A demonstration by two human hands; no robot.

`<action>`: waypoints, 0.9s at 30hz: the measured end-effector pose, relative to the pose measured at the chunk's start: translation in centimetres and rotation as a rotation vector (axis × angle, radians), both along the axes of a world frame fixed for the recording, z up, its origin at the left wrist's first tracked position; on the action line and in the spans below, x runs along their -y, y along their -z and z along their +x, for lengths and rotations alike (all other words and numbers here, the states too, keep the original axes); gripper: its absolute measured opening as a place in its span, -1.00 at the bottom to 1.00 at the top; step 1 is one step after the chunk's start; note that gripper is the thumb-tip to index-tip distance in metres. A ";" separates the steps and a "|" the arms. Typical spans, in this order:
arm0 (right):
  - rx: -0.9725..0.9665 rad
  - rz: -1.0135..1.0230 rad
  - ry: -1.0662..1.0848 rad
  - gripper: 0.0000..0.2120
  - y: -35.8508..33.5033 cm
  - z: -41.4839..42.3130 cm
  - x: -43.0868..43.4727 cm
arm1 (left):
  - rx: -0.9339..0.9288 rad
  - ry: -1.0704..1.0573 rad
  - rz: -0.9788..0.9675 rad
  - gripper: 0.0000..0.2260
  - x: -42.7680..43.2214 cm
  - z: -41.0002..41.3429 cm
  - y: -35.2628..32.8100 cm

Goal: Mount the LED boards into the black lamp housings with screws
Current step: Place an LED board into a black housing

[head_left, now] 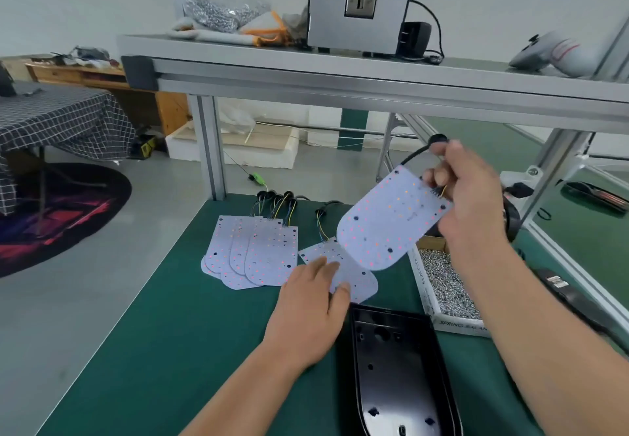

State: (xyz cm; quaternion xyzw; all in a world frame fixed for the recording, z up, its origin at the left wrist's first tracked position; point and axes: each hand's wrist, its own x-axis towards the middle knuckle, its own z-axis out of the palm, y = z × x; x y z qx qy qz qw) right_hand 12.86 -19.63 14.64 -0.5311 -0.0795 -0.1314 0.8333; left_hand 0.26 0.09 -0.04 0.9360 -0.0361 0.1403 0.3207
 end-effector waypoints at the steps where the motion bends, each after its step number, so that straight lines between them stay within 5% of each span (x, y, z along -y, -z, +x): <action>1: 0.008 0.016 -0.013 -0.75 0.4 -1.5 -0.1 | 0.049 -0.006 -0.118 -0.51 0.0 -0.3 -0.3; 6: 0.003 0.080 -0.015 -0.76 2.8 -7.8 -0.5 | 0.185 0.056 -0.904 -0.60 1.0 -2.4 -2.7; 11: 0.023 0.071 -0.114 -0.80 3.4 -11.3 -0.8 | -0.080 0.300 -0.905 -0.54 1.0 -3.1 -4.9; 14: 0.013 0.062 -0.208 -0.78 4.0 -12.1 0.2 | -0.152 0.328 -0.955 -0.70 0.2 -3.3 -5.8; 20: -0.432 0.130 -0.372 -0.13 4.7 -9.6 2.6 | -0.426 0.606 -1.050 -0.84 -1.6 -4.4 -6.5; 22: -0.511 0.116 -0.342 -0.21 4.9 -7.8 2.8 | -0.566 0.767 -0.971 -0.82 -1.8 -4.6 -6.6; 24: -0.514 0.102 -0.282 -0.55 5.4 -6.4 3.1 | -0.676 0.902 -0.931 -0.80 -1.8 -4.7 -6.4; 27: -0.432 -0.038 -0.226 -0.84 6.0 -5.7 3.5 | -0.697 0.905 -1.106 -0.80 -1.6 -4.7 -5.9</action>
